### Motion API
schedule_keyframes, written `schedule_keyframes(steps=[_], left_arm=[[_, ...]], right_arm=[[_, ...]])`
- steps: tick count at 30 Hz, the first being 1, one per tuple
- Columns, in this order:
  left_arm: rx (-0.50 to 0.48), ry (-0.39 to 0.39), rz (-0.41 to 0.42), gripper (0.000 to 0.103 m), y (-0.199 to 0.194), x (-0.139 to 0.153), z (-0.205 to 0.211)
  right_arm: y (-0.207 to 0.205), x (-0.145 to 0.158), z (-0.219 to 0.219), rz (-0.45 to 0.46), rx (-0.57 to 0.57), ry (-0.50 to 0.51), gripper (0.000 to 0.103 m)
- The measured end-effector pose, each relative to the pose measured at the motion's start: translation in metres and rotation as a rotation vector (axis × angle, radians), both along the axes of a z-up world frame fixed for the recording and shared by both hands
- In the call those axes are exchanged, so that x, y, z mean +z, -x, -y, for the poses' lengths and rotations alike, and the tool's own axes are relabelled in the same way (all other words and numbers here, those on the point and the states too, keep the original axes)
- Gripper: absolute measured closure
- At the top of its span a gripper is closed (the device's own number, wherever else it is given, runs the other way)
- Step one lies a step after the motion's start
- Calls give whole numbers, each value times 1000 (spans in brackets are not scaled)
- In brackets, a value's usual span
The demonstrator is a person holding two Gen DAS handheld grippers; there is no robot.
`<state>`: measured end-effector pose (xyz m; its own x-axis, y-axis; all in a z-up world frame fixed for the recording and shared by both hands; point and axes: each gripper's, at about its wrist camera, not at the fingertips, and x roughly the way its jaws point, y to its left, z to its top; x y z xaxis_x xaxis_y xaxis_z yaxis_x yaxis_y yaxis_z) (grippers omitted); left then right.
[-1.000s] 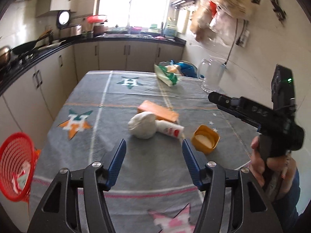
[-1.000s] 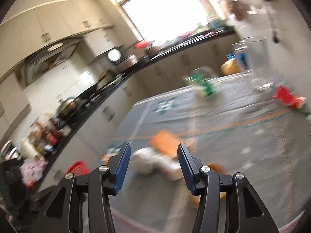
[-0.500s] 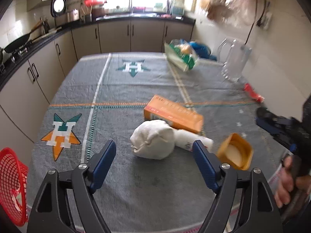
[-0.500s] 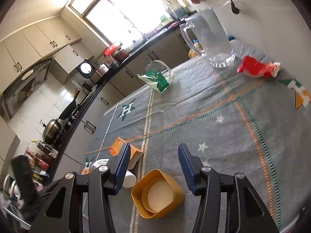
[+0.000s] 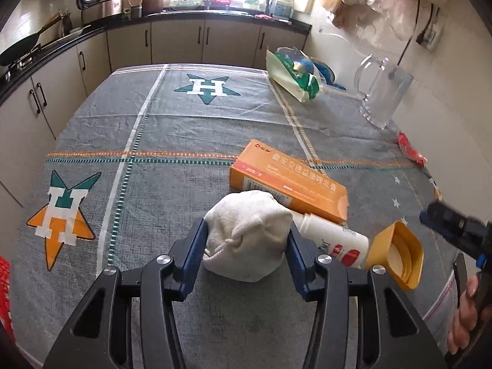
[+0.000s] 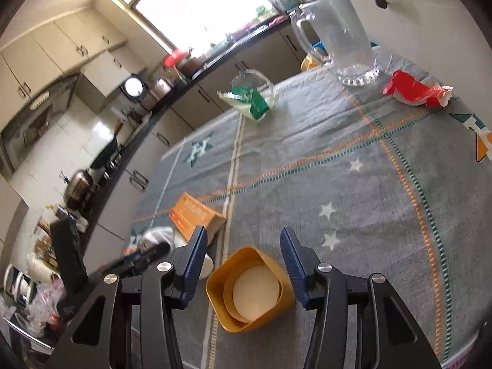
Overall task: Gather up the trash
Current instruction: 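Grasp the white cloth with the left tool while the right tool grasps the yellow cup, then lift the white cloth with the left tool while the right tool lifts the yellow cup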
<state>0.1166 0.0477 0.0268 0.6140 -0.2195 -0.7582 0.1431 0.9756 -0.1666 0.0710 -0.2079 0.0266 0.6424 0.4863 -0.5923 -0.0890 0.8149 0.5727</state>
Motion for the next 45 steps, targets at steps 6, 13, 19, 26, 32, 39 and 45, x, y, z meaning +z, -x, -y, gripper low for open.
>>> schedule_keyframes(steps=[6, 13, 19, 26, 32, 39, 45], left_arm=[[26, -16, 11, 60, -6, -8, -3], [70, -9, 25, 62, -5, -5, -14], [81, -41, 94, 62, 6, 7, -11], [69, -90, 195, 62, 21, 24, 1], [57, -120, 228, 62, 27, 29, 9], [63, -172, 247, 62, 28, 27, 17], [67, -177, 238, 62, 26, 24, 16]], right_arm=[[4, -1, -18, -15, 9, 190, 64], [-3, -22, -35, -80, 62, 338, 77], [-1, -24, -37, -48, 41, 383, 91], [13, 0, -38, 108, -8, 342, 93], [17, 11, -39, 167, -28, 316, 93], [19, 10, -39, 168, -26, 304, 93], [18, 9, -41, 168, -14, 304, 93]])
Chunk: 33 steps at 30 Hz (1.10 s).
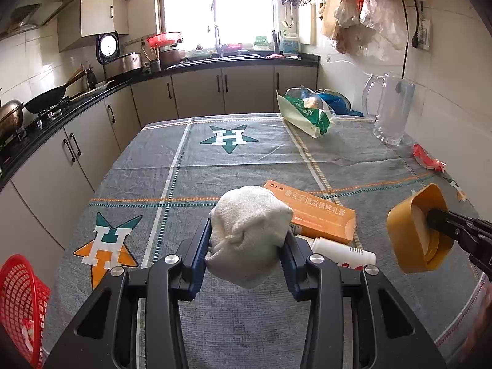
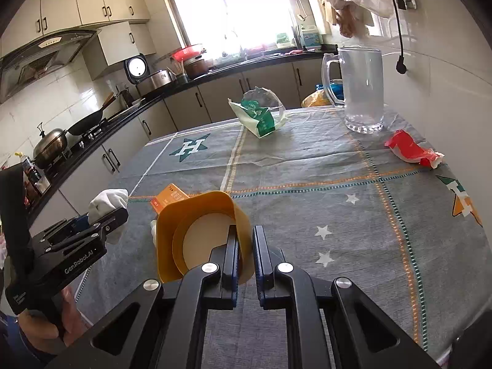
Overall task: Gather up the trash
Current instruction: 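Lift the white cloth with the left tool while the right tool lifts the yellow cup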
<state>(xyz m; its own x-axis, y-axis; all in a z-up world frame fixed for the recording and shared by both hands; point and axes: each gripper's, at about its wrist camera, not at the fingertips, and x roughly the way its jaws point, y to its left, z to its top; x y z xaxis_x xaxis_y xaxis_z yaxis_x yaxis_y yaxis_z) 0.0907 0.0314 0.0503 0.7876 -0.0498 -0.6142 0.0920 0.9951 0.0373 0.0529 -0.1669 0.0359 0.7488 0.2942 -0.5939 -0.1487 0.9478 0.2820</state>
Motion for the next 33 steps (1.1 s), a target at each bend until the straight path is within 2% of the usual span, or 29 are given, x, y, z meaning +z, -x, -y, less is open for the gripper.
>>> schedule_keyframes(steps=[33], left_arm=[[30, -9, -14, 62, -5, -6, -9]], right_arm=[[0, 0, -11, 5, 62, -12, 93]])
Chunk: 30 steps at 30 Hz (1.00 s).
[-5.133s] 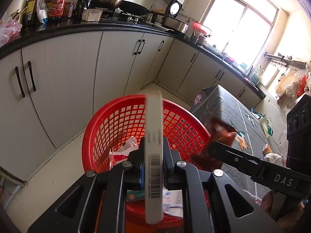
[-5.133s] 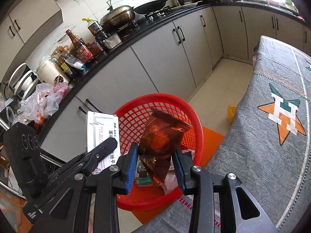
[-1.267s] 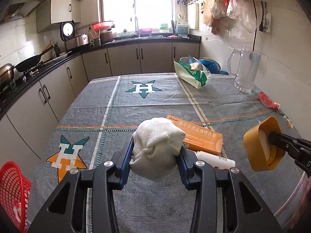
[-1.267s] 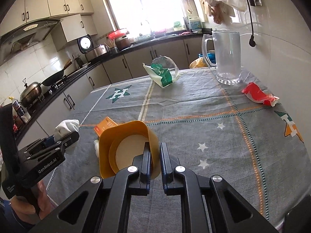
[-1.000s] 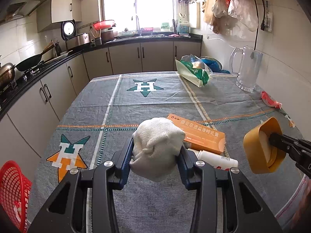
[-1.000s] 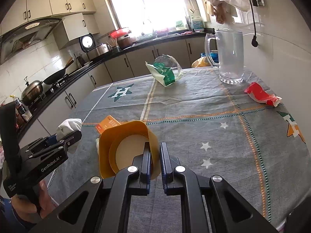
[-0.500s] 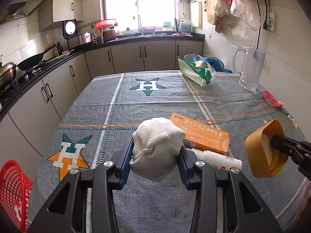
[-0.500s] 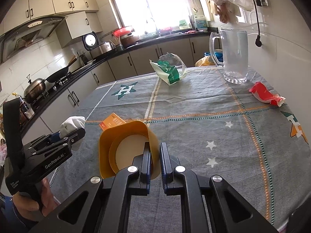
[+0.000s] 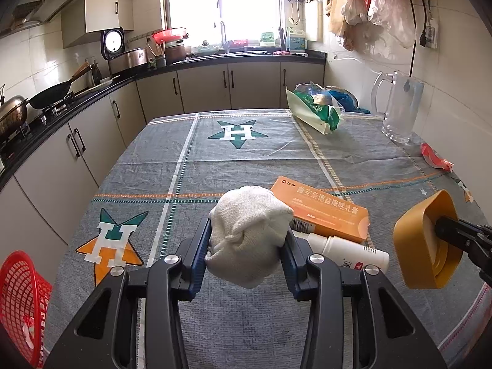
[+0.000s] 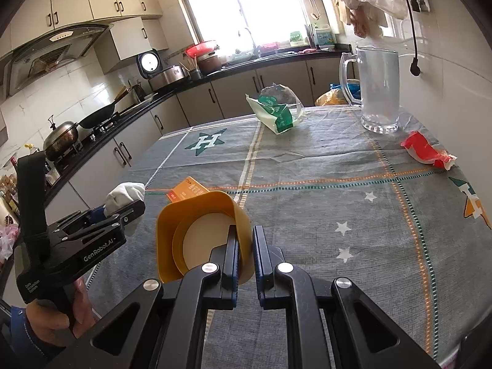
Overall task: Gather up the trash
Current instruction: 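Lift the white cloth with the left tool while the right tool lifts the yellow cup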
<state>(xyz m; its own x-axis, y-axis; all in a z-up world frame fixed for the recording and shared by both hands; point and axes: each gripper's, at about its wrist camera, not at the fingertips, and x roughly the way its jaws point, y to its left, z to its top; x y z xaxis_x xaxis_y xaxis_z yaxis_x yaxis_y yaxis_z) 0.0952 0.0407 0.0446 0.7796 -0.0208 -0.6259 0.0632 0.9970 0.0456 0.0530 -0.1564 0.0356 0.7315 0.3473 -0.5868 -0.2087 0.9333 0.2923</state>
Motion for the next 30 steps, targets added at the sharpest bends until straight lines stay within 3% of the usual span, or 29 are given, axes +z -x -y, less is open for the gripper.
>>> schedule_keyframes(steps=[30], left_arm=[[27, 0, 4, 62, 1, 2, -7]], right_arm=[[6, 3, -1, 15, -5, -6, 93]])
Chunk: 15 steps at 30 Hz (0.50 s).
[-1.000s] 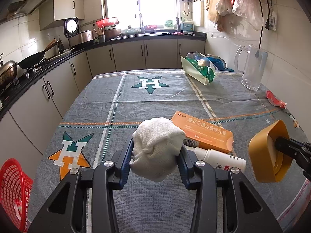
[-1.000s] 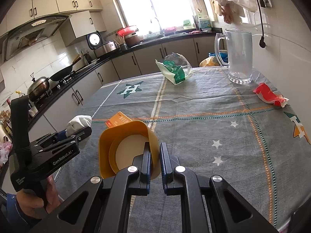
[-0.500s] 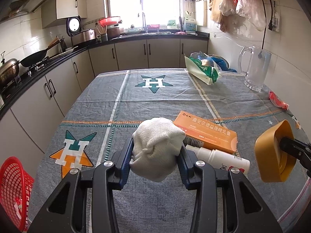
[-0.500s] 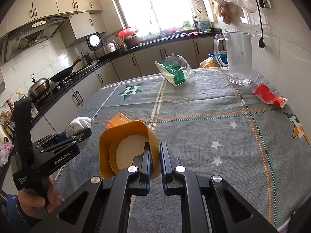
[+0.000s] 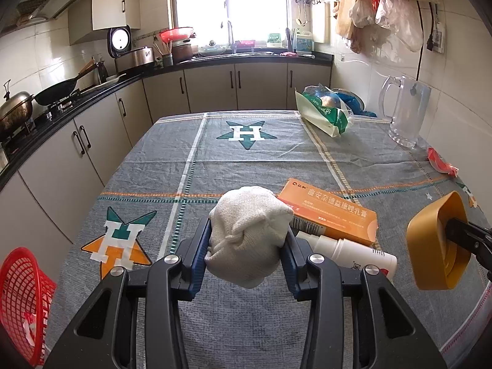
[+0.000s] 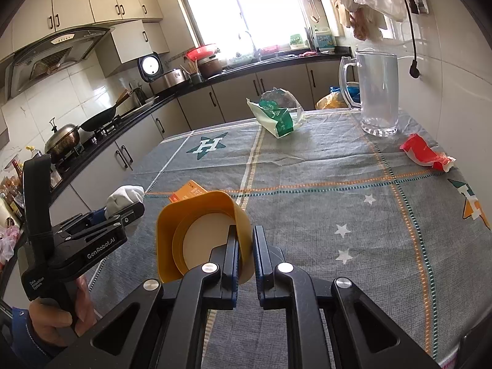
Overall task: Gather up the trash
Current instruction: 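Lift the white cloth with the left tool while the right tool lifts the yellow cup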
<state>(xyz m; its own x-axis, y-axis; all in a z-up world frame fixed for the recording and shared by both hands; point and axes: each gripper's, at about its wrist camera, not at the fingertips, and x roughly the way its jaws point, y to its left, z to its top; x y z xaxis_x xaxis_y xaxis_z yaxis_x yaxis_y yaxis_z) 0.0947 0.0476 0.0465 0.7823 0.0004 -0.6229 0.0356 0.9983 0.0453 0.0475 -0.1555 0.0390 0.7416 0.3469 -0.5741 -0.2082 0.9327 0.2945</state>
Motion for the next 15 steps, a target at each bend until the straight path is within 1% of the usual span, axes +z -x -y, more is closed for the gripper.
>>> schedule_keyframes(steps=[9, 15], left_arm=[[28, 3, 12, 62, 1, 4, -7], [41, 10, 17, 62, 1, 9, -9]], right_arm=[[2, 3, 1, 17, -9, -10, 93], [2, 7, 0, 48, -30, 13, 93]])
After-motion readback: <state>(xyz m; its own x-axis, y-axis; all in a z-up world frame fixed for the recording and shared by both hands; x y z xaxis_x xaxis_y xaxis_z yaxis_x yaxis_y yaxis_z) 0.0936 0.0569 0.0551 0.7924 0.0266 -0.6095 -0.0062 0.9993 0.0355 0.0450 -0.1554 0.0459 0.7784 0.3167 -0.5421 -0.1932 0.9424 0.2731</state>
